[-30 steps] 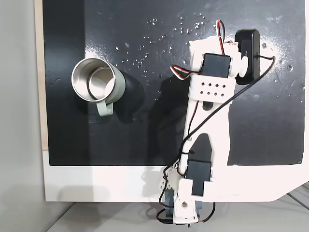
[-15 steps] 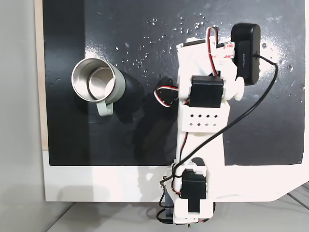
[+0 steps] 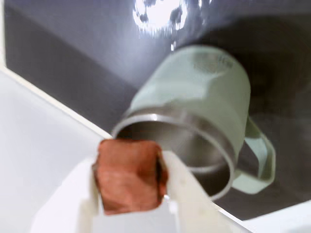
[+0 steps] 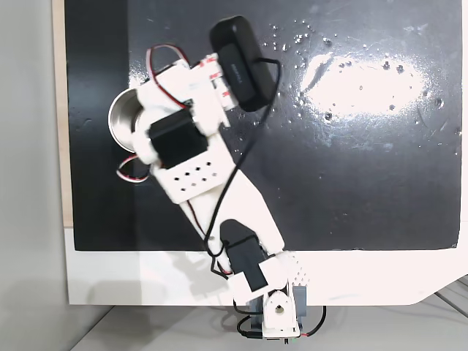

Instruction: Grasp a cube and put it in the cup.

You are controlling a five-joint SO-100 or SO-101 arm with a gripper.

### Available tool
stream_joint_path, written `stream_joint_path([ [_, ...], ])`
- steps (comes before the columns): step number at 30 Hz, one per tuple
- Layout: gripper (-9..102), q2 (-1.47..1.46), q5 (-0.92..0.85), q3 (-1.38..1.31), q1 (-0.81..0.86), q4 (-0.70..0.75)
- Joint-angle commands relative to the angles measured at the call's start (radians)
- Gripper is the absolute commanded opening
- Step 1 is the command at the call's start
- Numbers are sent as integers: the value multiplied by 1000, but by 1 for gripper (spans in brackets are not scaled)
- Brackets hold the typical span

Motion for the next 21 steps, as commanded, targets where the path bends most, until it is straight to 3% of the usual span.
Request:
stream_joint_path([
  [1, 7, -23, -11, -77, -72, 17],
  [15, 8, -64, -35, -26, -155, 35],
  [19, 23, -63, -38, -26, -155, 51],
  [21, 25, -63, -38, -26, -155, 58],
])
